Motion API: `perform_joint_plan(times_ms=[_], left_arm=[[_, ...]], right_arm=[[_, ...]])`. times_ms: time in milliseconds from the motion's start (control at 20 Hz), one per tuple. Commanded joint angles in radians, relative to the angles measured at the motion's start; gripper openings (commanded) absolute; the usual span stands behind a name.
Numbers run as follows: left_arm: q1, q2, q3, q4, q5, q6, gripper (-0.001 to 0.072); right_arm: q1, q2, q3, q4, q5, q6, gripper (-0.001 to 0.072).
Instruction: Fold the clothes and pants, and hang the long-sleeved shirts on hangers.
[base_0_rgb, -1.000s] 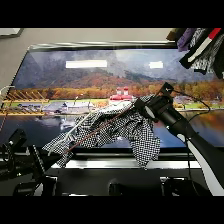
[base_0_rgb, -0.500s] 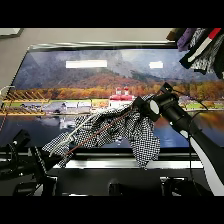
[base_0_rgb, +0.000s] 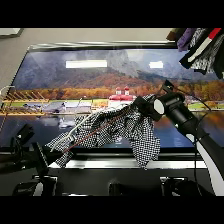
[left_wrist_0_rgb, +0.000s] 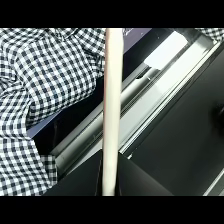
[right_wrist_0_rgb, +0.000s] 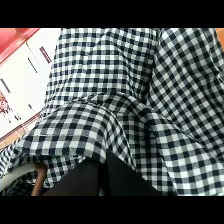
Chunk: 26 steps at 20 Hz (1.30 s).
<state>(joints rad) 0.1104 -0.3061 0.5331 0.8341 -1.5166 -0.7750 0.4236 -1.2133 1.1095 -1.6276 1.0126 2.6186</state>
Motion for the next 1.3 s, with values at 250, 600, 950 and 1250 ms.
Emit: perform_joint_plan(times_ms=[250, 600, 950, 1250], left_arm=[[-0.042, -0.198, 0.004, -0.038, 0.077, 0.213, 0.0027], [-0.095, -0.339, 0.041, -0.038, 0.157, 0.331, 0.0028], [-0.104, -0.379, 0.046, -0.035, 0.234, 0.35, 0.0027], [-0.235, -0.447, 0.047, -0.077, 0.276, 0.373, 0.0028]], right_arm=[[0.0, 0.01, 0.1, 0.005, 0.035, -0.196, 0.0043], [0.0, 0.011, 0.254, 0.004, 0.272, -0.42, 0.0044], [0.0, 0.064, 0.306, 0.021, 0.409, -0.431, 0.0044], [0.0, 0.064, 0.306, 0.066, 0.33, -0.41, 0.0044]])
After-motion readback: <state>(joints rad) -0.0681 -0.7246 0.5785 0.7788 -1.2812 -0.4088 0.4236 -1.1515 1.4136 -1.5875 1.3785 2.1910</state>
